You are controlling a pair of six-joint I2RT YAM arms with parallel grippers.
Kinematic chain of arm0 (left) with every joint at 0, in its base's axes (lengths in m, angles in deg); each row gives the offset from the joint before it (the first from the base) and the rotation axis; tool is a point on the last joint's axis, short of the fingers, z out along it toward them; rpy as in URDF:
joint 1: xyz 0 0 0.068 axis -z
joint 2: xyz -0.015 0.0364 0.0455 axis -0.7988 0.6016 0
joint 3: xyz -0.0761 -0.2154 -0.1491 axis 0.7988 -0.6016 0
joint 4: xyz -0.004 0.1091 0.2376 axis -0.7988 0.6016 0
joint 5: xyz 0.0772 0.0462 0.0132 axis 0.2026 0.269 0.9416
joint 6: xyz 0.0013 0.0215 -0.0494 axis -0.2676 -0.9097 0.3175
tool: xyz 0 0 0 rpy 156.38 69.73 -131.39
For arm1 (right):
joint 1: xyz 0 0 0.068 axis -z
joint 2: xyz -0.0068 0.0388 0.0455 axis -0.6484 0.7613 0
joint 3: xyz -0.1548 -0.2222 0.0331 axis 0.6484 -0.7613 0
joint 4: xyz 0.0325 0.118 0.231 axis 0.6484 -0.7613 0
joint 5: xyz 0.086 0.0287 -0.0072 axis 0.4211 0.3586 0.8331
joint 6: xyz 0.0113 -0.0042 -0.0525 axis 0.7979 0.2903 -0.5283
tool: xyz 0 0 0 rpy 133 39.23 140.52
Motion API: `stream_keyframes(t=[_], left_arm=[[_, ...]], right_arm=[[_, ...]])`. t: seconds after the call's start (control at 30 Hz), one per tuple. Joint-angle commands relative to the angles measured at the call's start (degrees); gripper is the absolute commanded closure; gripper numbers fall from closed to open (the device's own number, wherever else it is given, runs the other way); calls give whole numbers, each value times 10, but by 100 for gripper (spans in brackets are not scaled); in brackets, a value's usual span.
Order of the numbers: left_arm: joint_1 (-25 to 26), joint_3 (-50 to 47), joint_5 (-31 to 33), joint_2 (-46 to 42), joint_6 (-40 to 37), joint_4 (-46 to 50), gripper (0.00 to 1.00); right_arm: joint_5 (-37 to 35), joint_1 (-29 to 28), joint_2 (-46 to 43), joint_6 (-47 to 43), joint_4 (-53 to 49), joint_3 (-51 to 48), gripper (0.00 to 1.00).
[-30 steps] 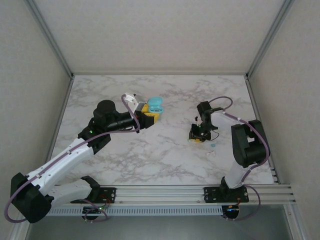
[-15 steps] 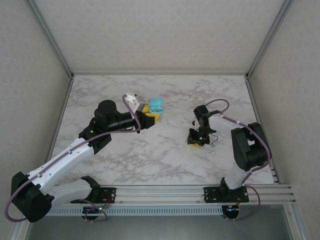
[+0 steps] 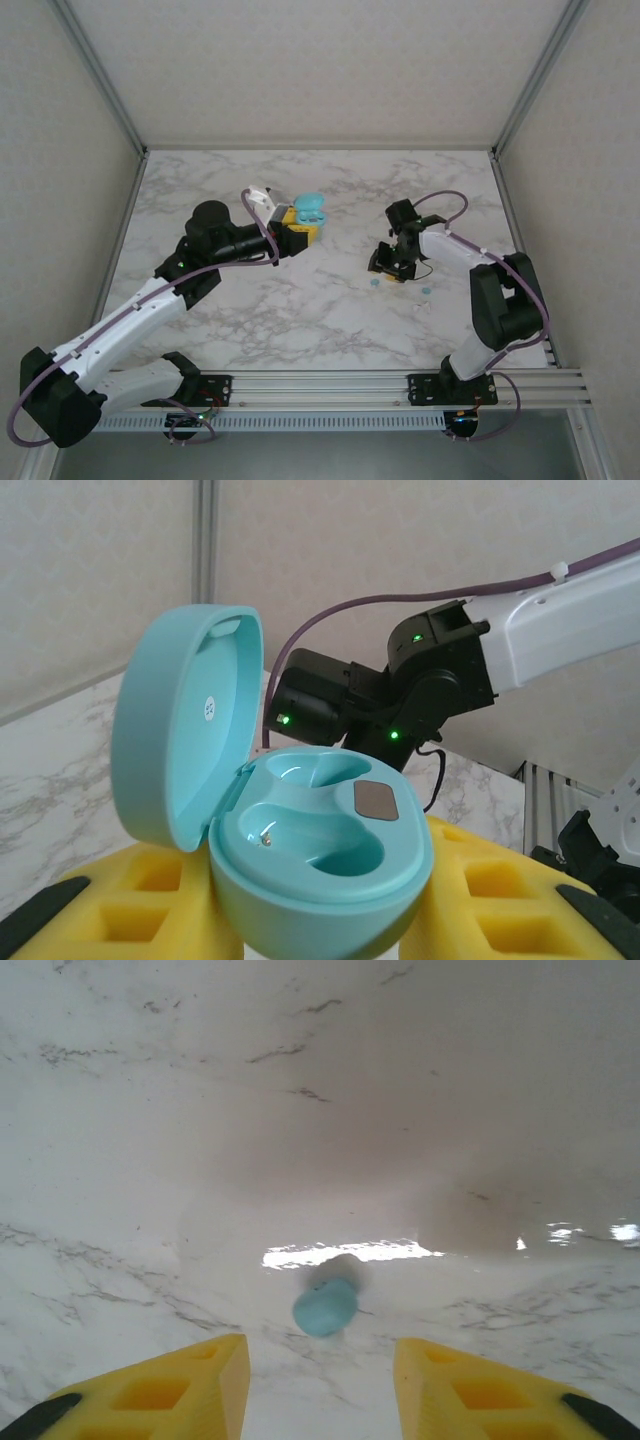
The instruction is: Insert the wireless bluetooth earbuds into the charging case
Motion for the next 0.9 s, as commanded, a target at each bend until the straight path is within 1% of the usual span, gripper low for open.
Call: stream_keyframes(t=[0.0,0.23,0.47,0.87], left_arm=[[5,7,7,-12,-7,-2,77],[5,4,12,-20,-9,1,77],[5,3,12,-19,-9,1,77],[5,3,14,-19,-10,3,78]], right_arm=[[10,-14,28,33,9,2,57],[-20,-30,55,39,-6,18,57],[-26,-40,82,19,-15,43,65],[-71,-56,113,-19,-64,84,68]])
